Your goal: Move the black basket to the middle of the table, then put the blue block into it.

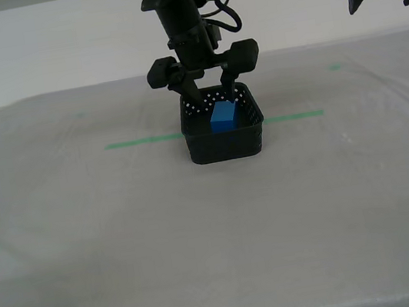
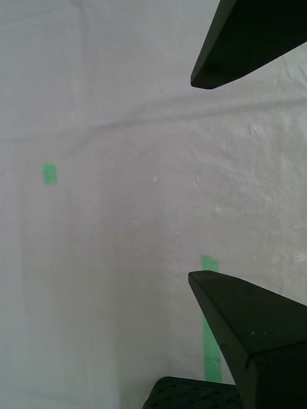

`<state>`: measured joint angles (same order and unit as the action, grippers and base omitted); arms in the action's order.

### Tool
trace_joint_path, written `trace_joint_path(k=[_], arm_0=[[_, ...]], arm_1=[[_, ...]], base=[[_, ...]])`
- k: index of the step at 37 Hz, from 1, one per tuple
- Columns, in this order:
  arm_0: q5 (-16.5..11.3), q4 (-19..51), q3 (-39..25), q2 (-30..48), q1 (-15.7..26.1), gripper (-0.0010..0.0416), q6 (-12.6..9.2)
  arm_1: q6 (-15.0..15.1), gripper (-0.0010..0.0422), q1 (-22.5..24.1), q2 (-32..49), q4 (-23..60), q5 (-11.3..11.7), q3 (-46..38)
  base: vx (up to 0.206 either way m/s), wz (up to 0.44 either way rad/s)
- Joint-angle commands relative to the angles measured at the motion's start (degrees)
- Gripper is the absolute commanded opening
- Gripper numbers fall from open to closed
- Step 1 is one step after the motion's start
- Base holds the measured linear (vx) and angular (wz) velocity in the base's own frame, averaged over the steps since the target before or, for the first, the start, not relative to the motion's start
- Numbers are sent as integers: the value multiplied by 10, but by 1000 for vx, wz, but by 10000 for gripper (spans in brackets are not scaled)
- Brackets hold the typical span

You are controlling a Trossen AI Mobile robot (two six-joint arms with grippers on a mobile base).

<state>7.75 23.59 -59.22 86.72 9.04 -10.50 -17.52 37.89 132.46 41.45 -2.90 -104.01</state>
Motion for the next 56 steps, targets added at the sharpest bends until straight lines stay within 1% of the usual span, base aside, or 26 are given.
trace_joint_path(k=[1, 15, 19, 25, 34, 37, 39, 40, 43, 47, 50, 53, 56], arm_0=[[-1, 0, 0, 0, 0, 399, 0], [-1, 0, 0, 0, 0, 398, 0], [-1, 0, 0, 0, 0, 398, 0], [-1, 0, 0, 0, 0, 399, 0], [-1, 0, 0, 0, 0, 399, 0], [-1, 0, 0, 0, 0, 398, 0], [-1, 0, 0, 0, 0, 399, 0], [-1, 0, 0, 0, 0, 398, 0], [-1, 0, 0, 0, 0, 399, 0], [-1, 0, 0, 0, 0, 399, 0], [-1, 0, 0, 0, 0, 398, 0], [-1, 0, 0, 0, 0, 399, 0], [-1, 0, 0, 0, 0, 399, 0]], arm_1=[[-1, 270, 0, -1, 7, -2, -1], [5, 269, 0, -6, 10, -2, -1], [6, 250, 0, -13, 10, -2, -1], [14, 186, 0, -25, 8, -2, 0], [29, 60, -1, -31, 9, -2, 0], [37, 23, -1, -31, 9, -2, 0], [47, 0, -2, -31, 9, -1, -1], [49, -5, -2, -31, 9, 0, -2], [52, 13, -3, -31, 12, 19, -3], [72, 39, -4, -32, 29, 54, -8], [85, 55, -6, -34, 45, 71, -14], [91, 69, -9, -38, 49, 71, -13], [105, 81, -13, -44, 50, 71, -13]], base=[[0, 0], [0, 0], [0, 0], [0, 0], [0, 0], [0, 0], [0, 0], [0, 0], [0, 0], [0, 0], [0, 0], [0, 0], [0, 0]])
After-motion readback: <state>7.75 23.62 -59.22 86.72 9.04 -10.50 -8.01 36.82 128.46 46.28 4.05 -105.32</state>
